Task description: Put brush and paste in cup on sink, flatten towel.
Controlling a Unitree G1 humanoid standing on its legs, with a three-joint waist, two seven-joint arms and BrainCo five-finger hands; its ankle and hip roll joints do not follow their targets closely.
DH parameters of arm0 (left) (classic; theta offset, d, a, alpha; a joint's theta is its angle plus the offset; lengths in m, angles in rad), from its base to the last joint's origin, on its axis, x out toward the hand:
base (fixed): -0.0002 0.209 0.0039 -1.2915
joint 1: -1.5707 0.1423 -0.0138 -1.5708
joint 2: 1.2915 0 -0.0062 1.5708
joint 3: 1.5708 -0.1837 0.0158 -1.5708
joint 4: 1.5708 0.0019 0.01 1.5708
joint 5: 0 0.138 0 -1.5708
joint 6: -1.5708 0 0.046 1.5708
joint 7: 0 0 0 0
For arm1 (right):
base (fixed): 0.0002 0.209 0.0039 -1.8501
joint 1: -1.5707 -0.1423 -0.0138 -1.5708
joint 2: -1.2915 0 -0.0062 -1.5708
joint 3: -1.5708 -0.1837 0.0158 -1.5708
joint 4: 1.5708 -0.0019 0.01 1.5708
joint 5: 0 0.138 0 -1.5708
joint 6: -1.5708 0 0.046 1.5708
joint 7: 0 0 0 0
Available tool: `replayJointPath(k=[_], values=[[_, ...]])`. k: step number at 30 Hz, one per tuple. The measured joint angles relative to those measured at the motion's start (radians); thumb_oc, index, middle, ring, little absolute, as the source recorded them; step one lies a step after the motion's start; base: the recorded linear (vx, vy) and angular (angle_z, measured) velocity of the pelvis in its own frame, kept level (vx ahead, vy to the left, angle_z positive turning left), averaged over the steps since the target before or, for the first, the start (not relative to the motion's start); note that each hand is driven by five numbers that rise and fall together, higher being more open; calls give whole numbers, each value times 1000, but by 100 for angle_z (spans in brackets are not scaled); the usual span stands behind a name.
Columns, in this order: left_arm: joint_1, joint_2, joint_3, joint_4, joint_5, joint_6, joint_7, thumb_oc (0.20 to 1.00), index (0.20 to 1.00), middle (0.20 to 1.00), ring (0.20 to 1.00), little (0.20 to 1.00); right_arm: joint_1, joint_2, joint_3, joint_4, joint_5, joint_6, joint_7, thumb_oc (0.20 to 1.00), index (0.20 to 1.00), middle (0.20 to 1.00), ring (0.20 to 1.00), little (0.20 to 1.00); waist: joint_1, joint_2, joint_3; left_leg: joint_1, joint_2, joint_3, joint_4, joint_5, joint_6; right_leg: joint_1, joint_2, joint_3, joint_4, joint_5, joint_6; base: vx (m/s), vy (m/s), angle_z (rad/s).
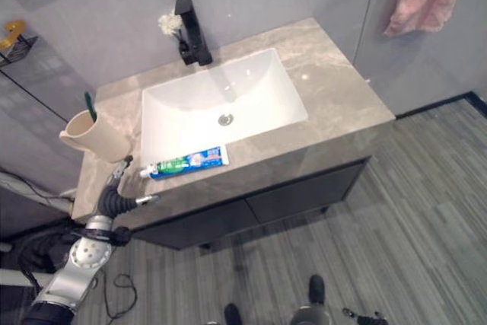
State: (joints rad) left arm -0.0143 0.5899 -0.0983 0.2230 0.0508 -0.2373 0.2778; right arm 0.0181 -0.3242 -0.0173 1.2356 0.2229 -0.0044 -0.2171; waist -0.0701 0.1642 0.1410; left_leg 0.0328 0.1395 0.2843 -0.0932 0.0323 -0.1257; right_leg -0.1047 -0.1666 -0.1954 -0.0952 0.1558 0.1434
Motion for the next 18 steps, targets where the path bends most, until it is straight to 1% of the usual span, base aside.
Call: replayJointPath(k=[4, 7, 18], values=[[-25, 7, 0, 6, 9, 1, 12, 1000, 1000, 1000, 1000, 1000, 0, 1, 0, 0, 0, 0, 0, 1000, 1000, 1000, 1000, 1000, 0, -10, 7, 0, 0, 0, 0, 0, 0, -1, 5, 2, 0, 0, 1, 0, 0, 0], [-35, 28, 0, 21, 30, 1, 19, 1000, 1000, 1000, 1000, 1000, -3, 1, 0, 1, 1, -2, 0, 1000, 1000, 1000, 1000, 1000, -1, -19, 13, 0, 0, 1, 0, 0, 0, -2, 5, 2, 0, -1, 2, 0, 0, 0], [-47, 35, -2, 33, 37, 2, 22, 1000, 1000, 1000, 1000, 1000, -2, 1, 1, 2, 21, -2, 0, 1000, 1000, 1000, 1000, 1000, -2, -26, 17, -16, 0, 9, 0, -1, 0, -25, 8, 14, 0, 2, 1, 3, -4, -2]])
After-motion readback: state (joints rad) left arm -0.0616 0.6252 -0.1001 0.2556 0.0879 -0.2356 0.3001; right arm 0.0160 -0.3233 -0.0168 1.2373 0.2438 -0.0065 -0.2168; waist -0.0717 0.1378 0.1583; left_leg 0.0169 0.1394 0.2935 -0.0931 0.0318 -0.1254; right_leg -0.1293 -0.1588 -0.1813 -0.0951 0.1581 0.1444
